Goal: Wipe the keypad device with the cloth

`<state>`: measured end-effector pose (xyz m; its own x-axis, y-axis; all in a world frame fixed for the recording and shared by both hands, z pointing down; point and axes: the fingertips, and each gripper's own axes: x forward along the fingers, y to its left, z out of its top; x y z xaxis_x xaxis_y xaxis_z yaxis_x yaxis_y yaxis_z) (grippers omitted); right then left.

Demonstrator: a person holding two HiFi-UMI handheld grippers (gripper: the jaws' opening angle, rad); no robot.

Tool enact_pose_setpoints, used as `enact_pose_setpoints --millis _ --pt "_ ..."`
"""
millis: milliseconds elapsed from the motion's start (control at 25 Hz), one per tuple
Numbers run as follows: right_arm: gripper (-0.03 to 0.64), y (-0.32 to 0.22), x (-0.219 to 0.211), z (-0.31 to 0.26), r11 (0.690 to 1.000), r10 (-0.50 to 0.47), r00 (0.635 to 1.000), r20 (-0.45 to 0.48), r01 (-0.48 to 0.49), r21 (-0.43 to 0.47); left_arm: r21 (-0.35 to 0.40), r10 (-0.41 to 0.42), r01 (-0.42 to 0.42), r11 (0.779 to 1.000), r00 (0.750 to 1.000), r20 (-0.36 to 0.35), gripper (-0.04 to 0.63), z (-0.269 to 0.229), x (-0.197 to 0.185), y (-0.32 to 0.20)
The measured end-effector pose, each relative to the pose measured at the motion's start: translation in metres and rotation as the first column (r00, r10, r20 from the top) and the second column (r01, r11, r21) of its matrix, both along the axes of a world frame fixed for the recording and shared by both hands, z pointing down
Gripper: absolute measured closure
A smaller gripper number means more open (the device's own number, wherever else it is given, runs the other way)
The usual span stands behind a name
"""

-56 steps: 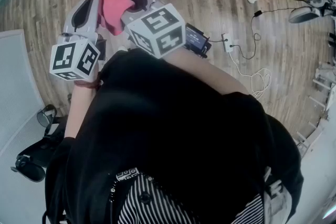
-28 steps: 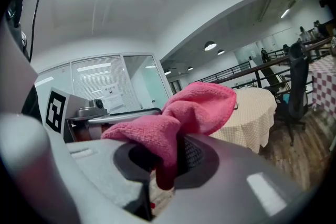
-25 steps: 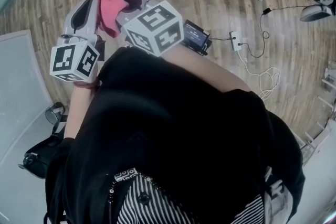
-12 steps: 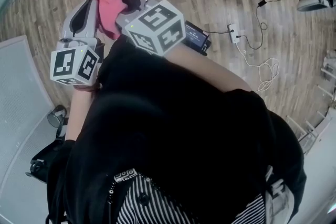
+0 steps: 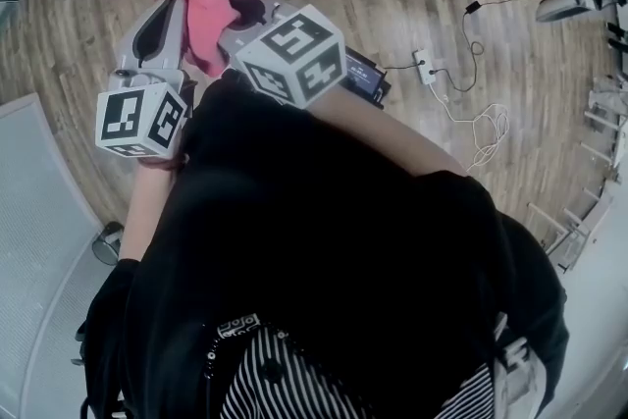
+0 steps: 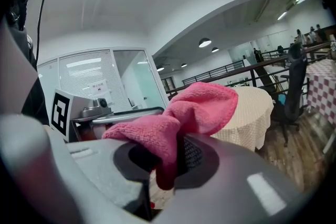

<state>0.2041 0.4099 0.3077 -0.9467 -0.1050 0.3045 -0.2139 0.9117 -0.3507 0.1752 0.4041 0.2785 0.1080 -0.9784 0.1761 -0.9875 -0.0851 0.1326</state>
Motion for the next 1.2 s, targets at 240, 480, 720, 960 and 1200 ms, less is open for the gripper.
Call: enact_pose_setpoints --millis 240,480,720,960,1200 --pt "0.549 -0.032 -0.063 0.003 0.999 0.039 0.999 -0.025 -0.039 -0.014 0.002 0.043 -0.043 0.999 0.999 -0.021 0.592 0.0 -0.063 -0.034" --pt "0.549 -0.059 -0.108 -0.006 0.997 0.073 0.996 -0.042 -0.073 0.0 0.007 0.109 -0.109 0.994 0.994 -0.018 0.592 -0.011 -0.106 -0.069" --pt "0.549 -0.076 -0.13 -0.002 0.991 0.136 0.99 -0.047 -0.136 -0.015 0.023 0.181 -0.18 0.983 0.983 -0.025 0.592 -0.009 -0.126 -0.089" --pt "0.549 -0.068 -0.156 0.0 0.991 0.13 0.99 -0.048 -0.13 -0.01 0.039 0.194 -0.193 0.98 0.981 -0.029 0.592 -0.006 -0.152 -0.086" --pt "0.549 -0.068 -0.184 0.01 0.997 0.074 0.996 -0.059 -0.074 0.002 0.037 0.159 -0.157 0.987 0.986 -0.043 0.592 0.004 -0.181 -0.086"
